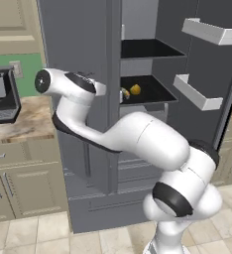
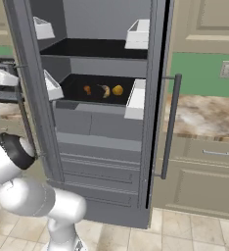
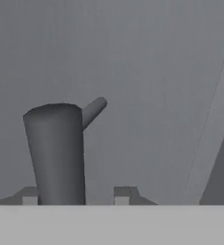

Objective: Open the fridge, remove the banana, squash, and chicken drumstick, and place them on any counter.

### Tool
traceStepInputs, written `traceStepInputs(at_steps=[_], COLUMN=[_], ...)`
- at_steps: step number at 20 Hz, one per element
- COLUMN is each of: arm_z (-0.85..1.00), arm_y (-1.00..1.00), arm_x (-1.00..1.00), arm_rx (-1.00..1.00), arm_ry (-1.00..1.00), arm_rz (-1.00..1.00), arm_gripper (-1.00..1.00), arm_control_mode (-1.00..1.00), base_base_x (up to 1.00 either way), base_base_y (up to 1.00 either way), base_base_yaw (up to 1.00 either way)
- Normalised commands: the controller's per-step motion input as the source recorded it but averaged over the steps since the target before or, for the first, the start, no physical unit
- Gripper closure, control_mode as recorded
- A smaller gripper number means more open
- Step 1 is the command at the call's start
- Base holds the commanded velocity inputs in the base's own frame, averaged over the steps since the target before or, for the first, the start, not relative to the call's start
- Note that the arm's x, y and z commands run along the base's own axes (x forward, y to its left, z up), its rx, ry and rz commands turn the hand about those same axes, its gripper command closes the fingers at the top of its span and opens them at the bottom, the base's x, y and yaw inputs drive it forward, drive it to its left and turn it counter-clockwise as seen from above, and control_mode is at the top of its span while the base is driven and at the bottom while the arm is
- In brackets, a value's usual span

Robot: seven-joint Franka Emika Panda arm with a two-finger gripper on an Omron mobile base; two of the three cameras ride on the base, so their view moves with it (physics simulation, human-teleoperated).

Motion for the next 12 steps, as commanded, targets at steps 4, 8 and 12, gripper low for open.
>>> traceStepInputs(at_steps=[4, 8, 12], arm_z=[0.00, -0.04, -0.30], arm_y=[0.96, 0.33, -0.08], arm_x=[-0.71, -0.54, -0.38], arm_rx=[-0.14, -0.04, 0.00], arm_ry=[0.15, 0.10, 0.02], arm_rz=[-0.30, -0.29, -0.20], arm_gripper=[1.00, 1.00, -1.00], arm_control_mode=[-1.00, -1.00, -1.00], base_base_x=[0.00, 0.00, 0.00], base_base_y=[0.00, 0.00, 0.00], base_base_yaw=[0.00, 0.00, 0.00])
